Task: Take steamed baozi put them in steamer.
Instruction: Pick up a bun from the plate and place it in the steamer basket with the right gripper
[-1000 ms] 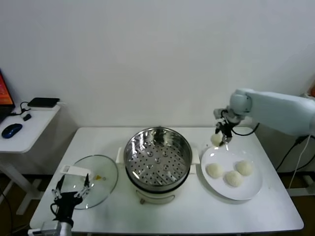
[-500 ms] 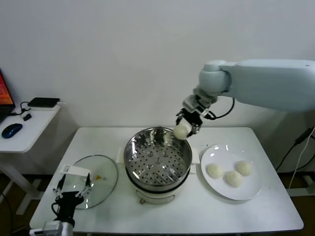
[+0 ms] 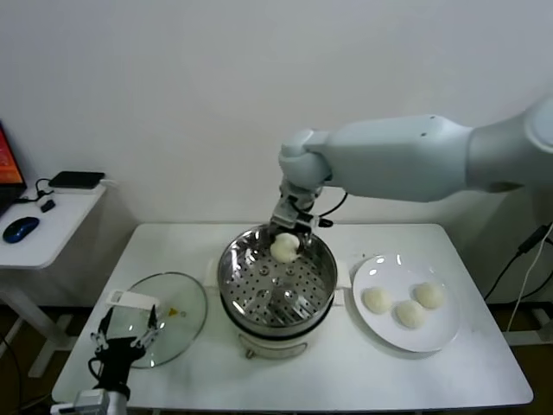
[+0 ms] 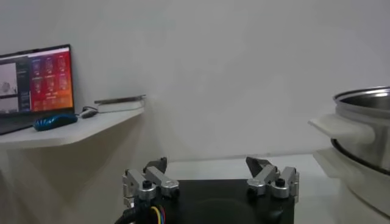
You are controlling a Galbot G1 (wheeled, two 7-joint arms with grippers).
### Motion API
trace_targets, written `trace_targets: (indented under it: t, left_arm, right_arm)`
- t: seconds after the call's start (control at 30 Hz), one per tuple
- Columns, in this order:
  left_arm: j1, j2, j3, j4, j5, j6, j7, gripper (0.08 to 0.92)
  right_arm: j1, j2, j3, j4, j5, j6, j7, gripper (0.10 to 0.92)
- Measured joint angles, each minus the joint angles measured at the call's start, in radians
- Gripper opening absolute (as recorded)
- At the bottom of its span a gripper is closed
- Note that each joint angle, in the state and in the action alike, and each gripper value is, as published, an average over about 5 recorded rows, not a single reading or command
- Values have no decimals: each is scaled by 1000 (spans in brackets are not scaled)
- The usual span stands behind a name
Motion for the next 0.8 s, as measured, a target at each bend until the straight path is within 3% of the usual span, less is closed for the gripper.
trace_targets:
  t: [0.57,0.8]
  left_arm:
    - [-7,0,-10,19,1,2,-3,823]
    - [-4,0,-11,17,1,1,-4,823]
  right_arm:
    - [-178,106,33,-239,-118,116,-8,647]
    - [-183,102,43,-254,-126,151,-12,788]
